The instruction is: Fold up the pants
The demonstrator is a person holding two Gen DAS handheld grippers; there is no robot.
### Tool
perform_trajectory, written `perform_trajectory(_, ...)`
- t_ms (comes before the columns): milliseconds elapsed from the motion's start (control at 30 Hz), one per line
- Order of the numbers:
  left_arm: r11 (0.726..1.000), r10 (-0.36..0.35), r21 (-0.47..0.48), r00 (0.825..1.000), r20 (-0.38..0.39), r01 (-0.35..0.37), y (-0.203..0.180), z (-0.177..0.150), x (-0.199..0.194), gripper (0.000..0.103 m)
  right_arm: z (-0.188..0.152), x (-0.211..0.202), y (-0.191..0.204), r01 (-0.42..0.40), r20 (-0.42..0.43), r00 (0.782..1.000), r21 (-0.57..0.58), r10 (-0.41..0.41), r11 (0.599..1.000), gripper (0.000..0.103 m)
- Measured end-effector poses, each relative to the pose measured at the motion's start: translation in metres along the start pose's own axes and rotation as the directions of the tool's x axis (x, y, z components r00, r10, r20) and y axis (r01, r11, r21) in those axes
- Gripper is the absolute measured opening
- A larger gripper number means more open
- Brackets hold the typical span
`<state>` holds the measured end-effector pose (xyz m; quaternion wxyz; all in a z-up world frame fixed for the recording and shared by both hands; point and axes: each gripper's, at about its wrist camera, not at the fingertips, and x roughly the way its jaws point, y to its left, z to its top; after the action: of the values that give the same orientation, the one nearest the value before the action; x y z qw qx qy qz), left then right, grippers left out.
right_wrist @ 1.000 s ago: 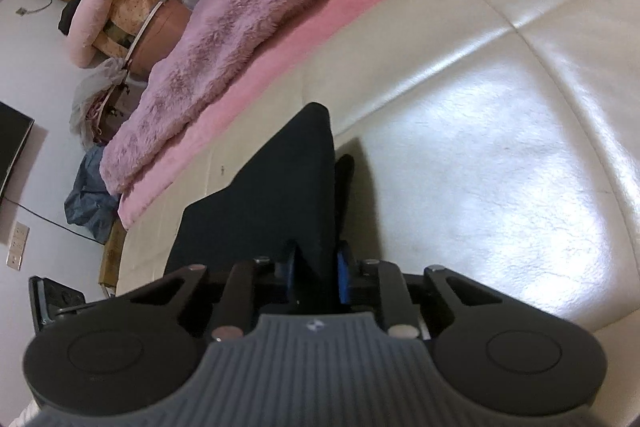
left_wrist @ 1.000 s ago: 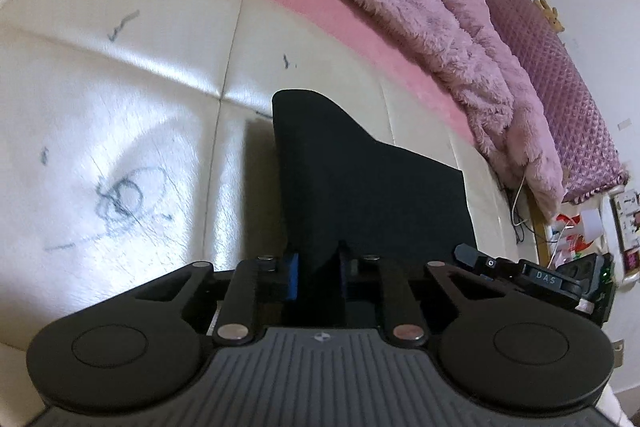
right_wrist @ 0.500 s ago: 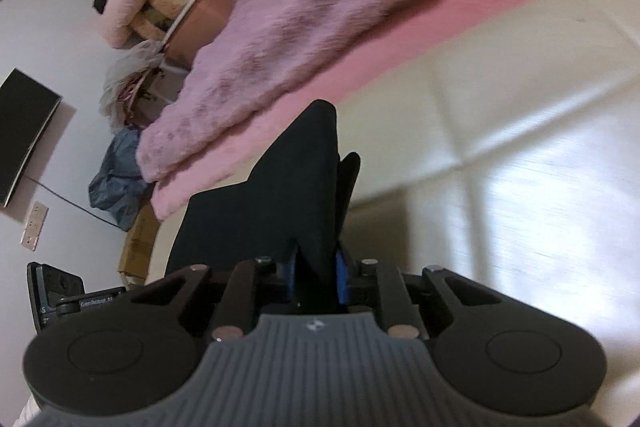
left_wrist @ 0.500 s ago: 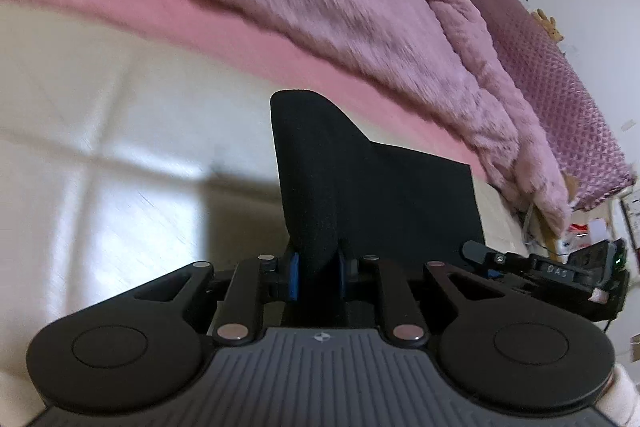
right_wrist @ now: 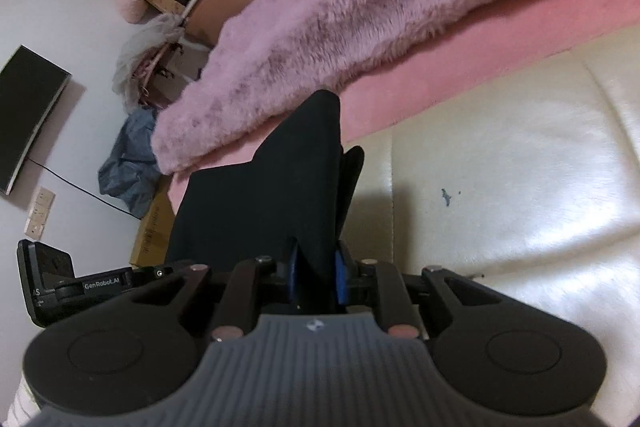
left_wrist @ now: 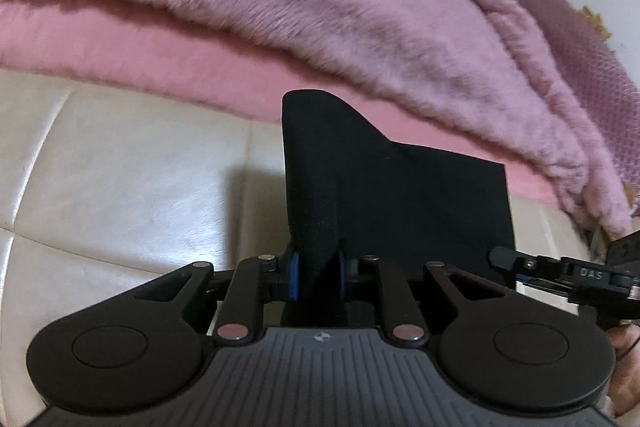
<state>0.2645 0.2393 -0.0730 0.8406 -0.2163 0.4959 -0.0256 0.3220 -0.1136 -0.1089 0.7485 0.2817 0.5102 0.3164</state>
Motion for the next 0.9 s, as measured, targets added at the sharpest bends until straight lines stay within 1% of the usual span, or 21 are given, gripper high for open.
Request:
perform_trajectory(67, 1.0, 0.014, -0.009, 1.0, -0.021, -0.014, 0.008, -0.002, 0.017, 0.019, 0.001, 0.017, -0.006, 0.026, -0.024, 0.999, 0.007, -0.026, 1.0, 0.013)
perform_trajectory(167, 0.999, 0.047, -0.016, 0.999, -0.022, -0.047, 0.018, -0.006, 0.034, 0.02, 0.001, 0.036, -0.018, 0.063, -0.046, 0.997, 0.013, -0.062, 0.998, 0.013)
perform_trajectory(267, 0.997, 0.071, -0.007, 0.997, -0.012, -0.071, 0.022, -0.01, 0.04, 0.029, 0.001, 0.045, -0.032, 0.081, -0.063, 0.995, 0.03, -0.079, 0.996, 0.014)
perform_trajectory(300, 0.997, 0.083, 0.001, 0.996, -0.009, -0.083, 0.022, -0.011, 0.041, 0.034, 0.001, 0.048, -0.033, 0.089, -0.066, 0.994, 0.024, -0.087, 0.996, 0.014)
perform_trajectory(333, 0.995, 0.101, 0.014, 0.995, -0.003, -0.101, 0.022, -0.012, 0.042, 0.043, 0.001, 0.052, -0.034, 0.1, -0.07, 0.993, 0.013, -0.099, 0.995, 0.015)
perform_trajectory(400, 0.991, 0.131, 0.026, 0.991, 0.014, -0.131, 0.023, -0.014, 0.043, 0.047, 0.001, 0.057, -0.034, 0.12, -0.075, 0.99, -0.008, -0.121, 0.993, 0.016)
perform_trajectory(467, 0.988, 0.151, 0.016, 0.988, 0.024, -0.151, 0.021, -0.017, 0.04, 0.052, 0.002, 0.059, -0.032, 0.141, -0.079, 0.987, -0.022, -0.142, 0.99, 0.017)
perform_trajectory(500, 0.984, 0.175, 0.018, 0.984, 0.032, -0.175, 0.018, -0.018, 0.038, 0.058, 0.002, 0.058, -0.029, 0.15, -0.08, 0.985, -0.035, -0.152, 0.988, 0.019)
perform_trajectory(567, 0.971, 0.233, 0.037, 0.97, 0.064, -0.236, 0.007, -0.021, 0.033, 0.059, 0.004, 0.058, -0.021, 0.174, -0.074, 0.981, -0.074, -0.18, 0.982, 0.027)
perform_trajectory(600, 0.96, 0.269, 0.053, 0.959, 0.092, -0.274, -0.001, -0.025, 0.027, 0.058, 0.005, 0.057, -0.016, 0.183, -0.065, 0.98, -0.099, -0.19, 0.978, 0.034)
perform_trajectory(667, 0.936, 0.328, 0.082, 0.932, 0.152, -0.343, -0.015, -0.032, 0.017, 0.058, 0.004, 0.048, -0.007, 0.193, -0.035, 0.979, -0.148, -0.2, 0.97, 0.036)
perform_trajectory(700, 0.924, 0.346, 0.101, 0.918, 0.195, -0.37, -0.025, -0.037, 0.008, 0.058, 0.003, 0.041, -0.003, 0.187, -0.017, 0.981, -0.166, -0.192, 0.968, 0.039)
perform_trajectory(733, 0.915, 0.349, 0.123, 0.908, 0.233, -0.384, -0.035, -0.042, 0.0, 0.058, 0.002, 0.033, 0.003, 0.184, 0.003, 0.982, -0.186, -0.187, 0.965, 0.043)
perform_trajectory(767, 0.908, 0.349, 0.142, 0.899, 0.263, -0.394, -0.044, -0.046, -0.007, 0.058, 0.001, 0.025, 0.009, 0.19, 0.024, 0.982, -0.21, -0.189, 0.959, 0.045)
perform_trajectory(800, 0.896, 0.357, 0.16, 0.887, 0.294, -0.414, -0.054, -0.05, -0.016, 0.059, 0.0, 0.017, 0.017, 0.2, 0.048, 0.98, -0.244, -0.194, 0.949, 0.047)
perform_trajectory(833, 0.882, 0.367, 0.174, 0.87, 0.328, -0.438, -0.065, -0.055, -0.025, 0.061, -0.003, 0.007, 0.027, 0.213, 0.08, 0.977, -0.289, -0.198, 0.933, 0.049)
perform_trajectory(867, 0.872, 0.369, 0.186, 0.858, 0.358, -0.453, -0.075, -0.059, -0.034, 0.062, -0.006, -0.004, 0.038, 0.226, 0.115, 0.973, -0.334, -0.199, 0.915, 0.052)
perform_trajectory(900, 0.865, 0.364, 0.195, 0.846, 0.389, -0.462, -0.085, -0.064, -0.044, 0.067, -0.008, -0.014, 0.048, 0.238, 0.141, 0.97, -0.368, -0.199, 0.899, 0.06)
